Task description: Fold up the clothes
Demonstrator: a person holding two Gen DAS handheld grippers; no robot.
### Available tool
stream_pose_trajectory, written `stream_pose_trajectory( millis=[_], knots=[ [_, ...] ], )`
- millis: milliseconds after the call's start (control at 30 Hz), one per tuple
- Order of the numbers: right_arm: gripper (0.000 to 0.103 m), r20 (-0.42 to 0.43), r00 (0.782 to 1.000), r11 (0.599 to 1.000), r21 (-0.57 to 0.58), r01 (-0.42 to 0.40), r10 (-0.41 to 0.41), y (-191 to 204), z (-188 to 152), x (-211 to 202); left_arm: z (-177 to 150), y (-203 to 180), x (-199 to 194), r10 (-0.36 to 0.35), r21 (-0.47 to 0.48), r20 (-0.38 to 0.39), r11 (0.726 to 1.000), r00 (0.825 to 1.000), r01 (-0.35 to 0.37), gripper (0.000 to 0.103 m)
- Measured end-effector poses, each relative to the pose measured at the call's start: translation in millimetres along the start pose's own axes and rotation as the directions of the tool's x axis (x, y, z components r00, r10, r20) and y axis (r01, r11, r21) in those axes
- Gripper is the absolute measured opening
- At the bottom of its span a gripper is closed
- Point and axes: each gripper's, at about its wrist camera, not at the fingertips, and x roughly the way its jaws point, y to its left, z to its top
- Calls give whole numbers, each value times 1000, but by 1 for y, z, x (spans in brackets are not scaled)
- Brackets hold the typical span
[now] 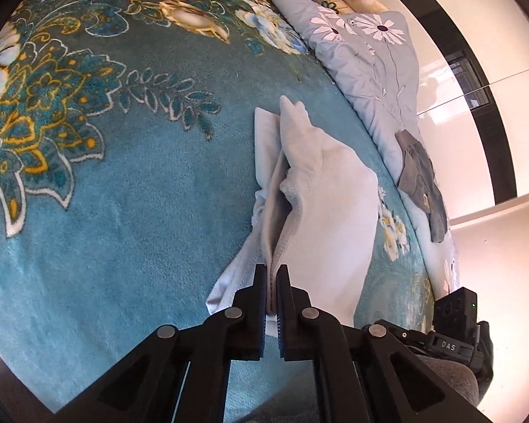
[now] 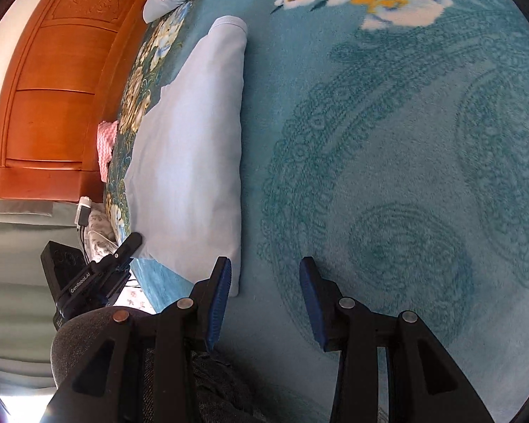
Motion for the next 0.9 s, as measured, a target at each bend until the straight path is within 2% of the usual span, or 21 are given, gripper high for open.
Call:
stream_pose_trajectory(
  millis=[67,133,233,367,533,600,633,767,900],
  knots=[
    [42,8,1000,1000,-1,-30,30,0,-1,3,-3,8,6,22,-17,-26,1000,999,-23,5],
    [50,14,998,999,-2,-54,54,1,-1,6,-5,18,14,30,-59,-53,998,998,-33,5],
    [51,22,997,998,-4,-69,69,2,-1,12,-8,26,14,-37,-117,-46,993,998,32,5],
    [51,12,997,996,-25,-81,82,9,-1,21,-9,27,-1,-102,-138,-26,986,994,97,8],
    [51,-18,995,993,-64,-104,103,19,-6,33,-10,31,-25,-79,-131,22,988,997,81,8],
    [30,-28,991,989,-71,-133,131,21,-7,36,-8,33,-33,-75,-133,37,988,997,79,8],
    [7,-30,991,989,-75,-130,128,23,-7,36,-7,34,-35,-73,-137,44,987,996,79,8],
    [6,-29,995,991,-91,-101,99,27,-3,25,-3,31,-42,-77,-125,52,989,996,83,12],
    [6,-16,1000,986,-163,-24,22,24,24,-17,2,24,-42,-81,-95,43,992,996,85,18]
  ],
)
